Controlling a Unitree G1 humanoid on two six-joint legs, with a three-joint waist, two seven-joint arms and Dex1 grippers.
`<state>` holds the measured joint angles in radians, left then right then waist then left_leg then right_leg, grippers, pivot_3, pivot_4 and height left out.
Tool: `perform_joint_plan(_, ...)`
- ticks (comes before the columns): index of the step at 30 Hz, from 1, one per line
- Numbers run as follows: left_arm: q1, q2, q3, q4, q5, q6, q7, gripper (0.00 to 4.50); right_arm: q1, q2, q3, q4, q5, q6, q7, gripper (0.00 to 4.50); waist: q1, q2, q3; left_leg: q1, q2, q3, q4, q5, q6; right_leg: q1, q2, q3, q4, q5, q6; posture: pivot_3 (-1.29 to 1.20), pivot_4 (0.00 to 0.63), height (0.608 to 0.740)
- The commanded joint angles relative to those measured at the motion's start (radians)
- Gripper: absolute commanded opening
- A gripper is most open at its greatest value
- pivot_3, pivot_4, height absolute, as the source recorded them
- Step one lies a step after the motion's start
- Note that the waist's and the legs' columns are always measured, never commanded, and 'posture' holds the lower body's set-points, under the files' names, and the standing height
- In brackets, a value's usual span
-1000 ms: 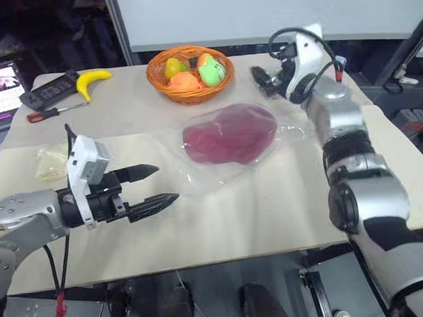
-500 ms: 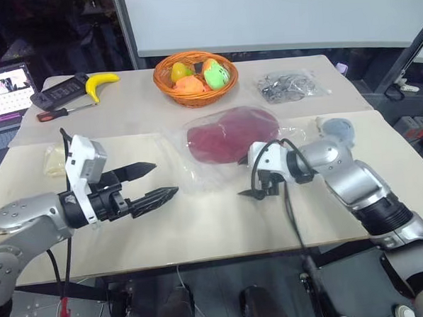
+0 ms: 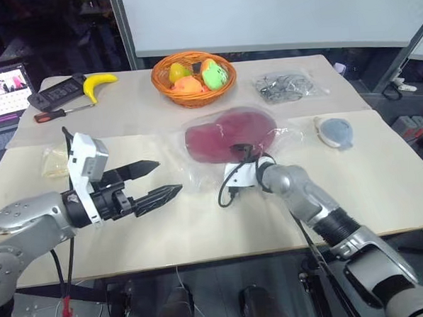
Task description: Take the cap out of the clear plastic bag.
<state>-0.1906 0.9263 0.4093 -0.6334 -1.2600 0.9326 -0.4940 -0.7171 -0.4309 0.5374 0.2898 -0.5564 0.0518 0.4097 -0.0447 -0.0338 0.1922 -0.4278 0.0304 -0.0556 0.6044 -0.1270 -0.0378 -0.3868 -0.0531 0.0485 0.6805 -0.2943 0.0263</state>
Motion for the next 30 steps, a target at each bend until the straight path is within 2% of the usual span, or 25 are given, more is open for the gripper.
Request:
perform_joint_plan(1,-0.013,0.003,0.000,-0.002,0.004,-0.026,-0.010,4.50,0.024,0.008,-0.024,0.013,0.001,0.017,0.018,3.05,0.001,0.000,0.000,0.001,0.000,0.000,0.000,0.000,0.000,0.000,0.000,0.000,0.000,0.000,0.000,0.00,0.150,0.740)
perform_joint_plan(10,-0.022,-0.002,-0.016,0.011,0.018,-0.032,-0.018,4.50,0.024,0.023,-0.023,0.023,-0.017,0.031,0.055,0.04,0.003,0.000,0.000,0.001,0.000,0.000,0.000,0.000,0.000,0.001,0.001,0.001,0.000,0.000,0.000,0.00,0.150,0.740)
perform_joint_plan(15,-0.012,-0.007,-0.016,-0.004,0.007,-0.034,-0.008,4.50,0.032,0.044,-0.038,0.013,-0.009,0.049,0.057,0.04,0.002,-0.001,-0.001,0.001,0.001,0.000,0.000,0.000,0.000,0.001,0.001,0.001,0.000,0.000,0.000,0.00,0.150,0.740)
perform_joint_plan(19,-0.007,-0.009,-0.011,-0.014,-0.001,-0.033,-0.001,4.50,0.003,0.080,-0.102,0.021,0.029,0.069,0.020,0.04,0.000,-0.001,0.000,0.001,0.001,0.001,-0.001,0.000,0.000,0.000,0.001,0.002,0.000,0.000,0.000,0.00,0.150,0.740)
perform_joint_plan(22,-0.009,-0.007,-0.014,-0.013,0.001,-0.034,-0.002,4.50,-0.024,0.129,-0.183,-0.003,0.153,0.057,0.057,0.04,0.001,-0.001,0.000,0.001,0.001,0.001,-0.001,0.000,0.000,0.000,0.001,0.002,0.000,0.000,0.000,0.00,0.150,0.740)
perform_joint_plan(25,-0.017,-0.009,-0.024,-0.007,0.007,-0.036,-0.002,4.50,-0.027,0.052,-0.187,-0.059,0.254,-0.017,0.262,0.04,0.001,0.000,0.000,0.001,0.001,0.001,-0.001,0.000,0.000,0.000,0.001,0.002,0.000,0.000,0.000,0.00,0.150,0.740)
perform_joint_plan(27,-0.024,-0.010,-0.032,0.001,0.011,-0.038,-0.007,4.50,-0.007,-0.051,-0.187,-0.091,0.316,0.006,0.444,0.04,0.010,0.000,0.000,0.000,0.000,0.001,-0.001,0.000,0.000,0.000,0.001,0.002,-0.001,0.000,0.001,0.00,0.150,0.740)
perform_joint_plan(30,-0.030,-0.011,-0.043,0.010,0.023,-0.040,-0.015,4.50,0.022,-0.197,-0.179,-0.111,0.351,0.023,0.622,0.04,0.025,0.000,0.000,-0.001,0.000,0.001,-0.001,0.000,0.000,0.000,0.000,0.001,-0.004,0.000,0.001,0.00,0.150,0.740)
